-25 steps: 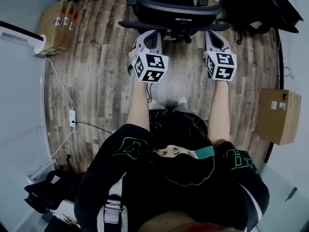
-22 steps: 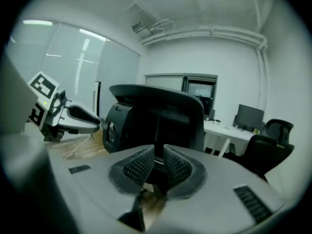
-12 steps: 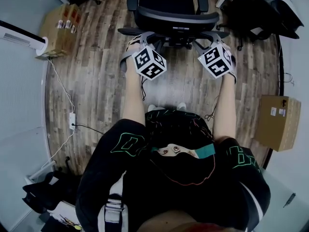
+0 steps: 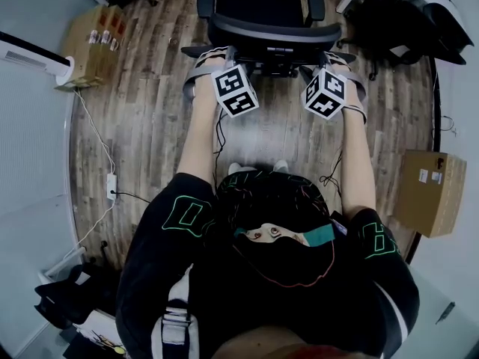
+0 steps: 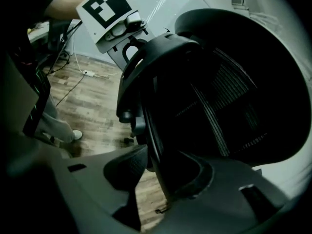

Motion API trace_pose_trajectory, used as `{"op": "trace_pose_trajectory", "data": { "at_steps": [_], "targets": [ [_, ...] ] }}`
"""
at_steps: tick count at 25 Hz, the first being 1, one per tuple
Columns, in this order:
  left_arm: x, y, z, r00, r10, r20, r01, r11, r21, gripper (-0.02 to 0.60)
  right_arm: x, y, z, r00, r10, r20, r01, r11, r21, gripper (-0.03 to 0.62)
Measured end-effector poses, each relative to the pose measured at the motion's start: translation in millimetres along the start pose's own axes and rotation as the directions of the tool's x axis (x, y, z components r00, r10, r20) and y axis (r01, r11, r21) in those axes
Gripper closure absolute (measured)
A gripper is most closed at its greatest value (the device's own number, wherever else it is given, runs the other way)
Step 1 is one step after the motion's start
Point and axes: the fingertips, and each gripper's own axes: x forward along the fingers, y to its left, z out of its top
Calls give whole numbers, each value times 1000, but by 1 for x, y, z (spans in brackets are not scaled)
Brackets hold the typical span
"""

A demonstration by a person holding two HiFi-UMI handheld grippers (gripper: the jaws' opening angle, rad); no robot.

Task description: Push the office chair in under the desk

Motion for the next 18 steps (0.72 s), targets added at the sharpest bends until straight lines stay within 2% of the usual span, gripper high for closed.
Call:
{"op": "trace_pose_trajectory", "data": {
  "at_steps": [3, 6, 11, 18],
  "targets": [
    [5, 0, 2, 1000, -18, 5, 18, 999, 32, 420, 6, -1, 0, 1000, -6, 14, 6, 1000, -12, 442],
    [5, 0, 9, 998, -37, 54, 38, 999, -13, 419, 6, -3, -2, 999, -6, 31, 6, 1000, -6, 442],
    [5, -3, 9, 995, -62, 81, 63, 998, -11, 420, 6, -1, -3, 1000, 8, 13, -8, 999, 36, 444],
    [7, -3, 8, 994, -40, 103, 39, 999, 15, 420, 6, -1, -1, 1000, -6, -20, 7, 998, 65, 444]
  ]
}}
